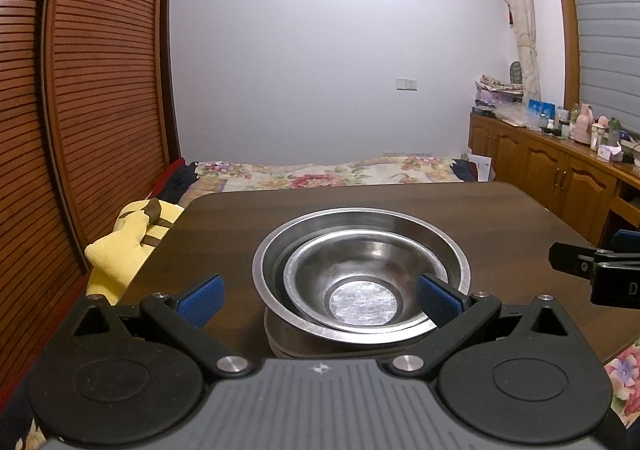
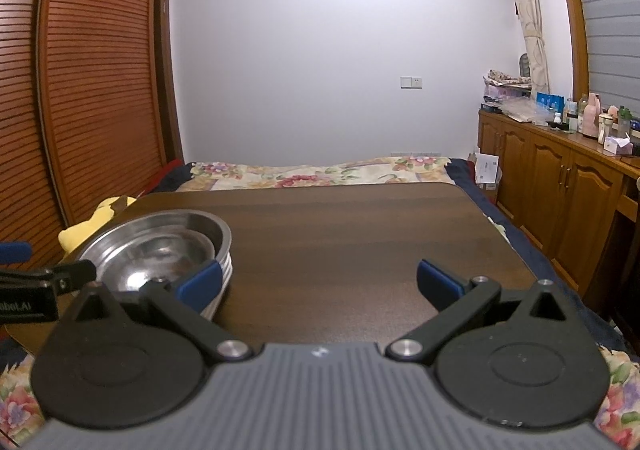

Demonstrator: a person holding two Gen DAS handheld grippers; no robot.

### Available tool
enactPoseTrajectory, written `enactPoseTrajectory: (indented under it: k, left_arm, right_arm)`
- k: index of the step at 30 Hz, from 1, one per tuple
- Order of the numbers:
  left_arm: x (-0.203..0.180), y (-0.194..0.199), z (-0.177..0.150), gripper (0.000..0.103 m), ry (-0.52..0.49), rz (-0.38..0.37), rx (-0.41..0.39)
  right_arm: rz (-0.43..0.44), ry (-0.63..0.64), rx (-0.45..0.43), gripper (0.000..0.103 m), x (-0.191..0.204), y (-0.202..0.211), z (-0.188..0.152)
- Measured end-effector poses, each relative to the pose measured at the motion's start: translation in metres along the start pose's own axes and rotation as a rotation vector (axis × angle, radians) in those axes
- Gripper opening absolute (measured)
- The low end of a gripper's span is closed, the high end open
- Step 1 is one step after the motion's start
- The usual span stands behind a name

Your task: Organize plates and bowls

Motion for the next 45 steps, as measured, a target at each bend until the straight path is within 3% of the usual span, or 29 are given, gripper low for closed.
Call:
enactPoseTrajectory:
  k: [45]
  left_arm:
    - [0.0053,0.0035,0.0044,0.103,0.004,-0.002,-0.007]
  right_arm:
    - [-0.003,-0.025,-0.003,0.103,-0.005,-0.0022,0.0005]
Point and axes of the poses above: each gripper's, at about its wrist camera, not at the fingertips, and y roughly against the way its jaws point, x to its left, z to its top, the point moved 5 cm from there along -y, roughly the way its jaws point, and after that the axes turned 14 degrees about -y, right-handed, at the moved point
